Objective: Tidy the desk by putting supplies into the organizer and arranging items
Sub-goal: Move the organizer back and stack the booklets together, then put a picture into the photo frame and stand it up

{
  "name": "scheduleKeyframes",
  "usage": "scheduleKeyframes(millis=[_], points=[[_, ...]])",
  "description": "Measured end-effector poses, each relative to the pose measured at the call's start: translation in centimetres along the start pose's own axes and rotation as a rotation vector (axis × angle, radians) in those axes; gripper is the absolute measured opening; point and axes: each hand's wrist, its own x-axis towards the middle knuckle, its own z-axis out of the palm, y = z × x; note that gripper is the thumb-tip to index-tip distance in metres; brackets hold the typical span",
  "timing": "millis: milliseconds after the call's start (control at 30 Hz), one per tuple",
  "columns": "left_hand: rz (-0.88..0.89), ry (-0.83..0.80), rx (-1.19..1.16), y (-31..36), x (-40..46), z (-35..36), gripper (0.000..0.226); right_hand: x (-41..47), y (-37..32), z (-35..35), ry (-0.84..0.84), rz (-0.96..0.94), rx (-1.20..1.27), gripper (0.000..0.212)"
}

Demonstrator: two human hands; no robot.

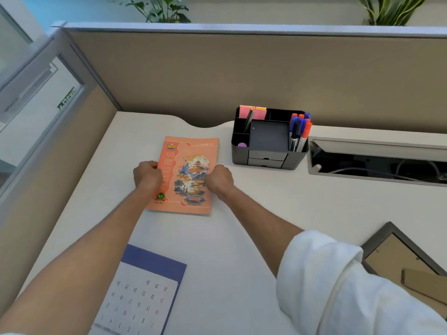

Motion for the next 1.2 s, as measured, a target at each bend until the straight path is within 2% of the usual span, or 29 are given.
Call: scheduleKeyframes(millis=[333, 433, 567, 600, 667, 700, 933, 1067, 1200], points=[[0.059, 0.051, 0.122, -0.1, 0.3, 1.1, 0.035, -0.6, 0.4, -0.2, 0.025, -0.069, -0.150, 0.019], [0.063, 0.019, 0.101, -0.4, 0.5, 0.9, 0.037, -1.1, 0.7, -0.6, 0.014, -0.061, -0.133, 0.025], [0.020, 0.002, 0.026, -0.3, -0.5, 0.5, 0.041, -2.4, 2.5, -2.0, 0.032, -0.104, -0.072, 0.017], [0.023, 0.019, 0.005, -0.3, -1.0, 0.5, 0.041, -3.0, 3.3, -2.7, 0.040, -0.118, -0.053, 0.023], [0.054, 0.073, -0.044, -0.3, -2.5, 0.6, 0.041, -4.4, 4.9, -4.8, 0.073, -0.133, -0.015, 0.043], [0.074, 0.098, -0.075, -0.2, -3.2, 0.6, 0.041, -5.2, 5.8, -6.1, 0.094, -0.141, 0.014, 0.047], [0.299, 0.177, -0.204, 0.8, -11.5, 2.4, 0.035, -11.1, 14.4, -16.5, 0.343, -0.131, -0.001, 0.032], [0.386, 0.137, -0.270, 2.0, -16.7, 4.0, 0.031, -15.5, 20.7, -22.7, 0.492, -0.031, -0.037, 0.034], [0.450, 0.044, -0.298, 3.6, -21.7, 5.8, 0.027, -19.6, 26.2, -27.1, 0.508, 0.054, -0.168, 0.038]])
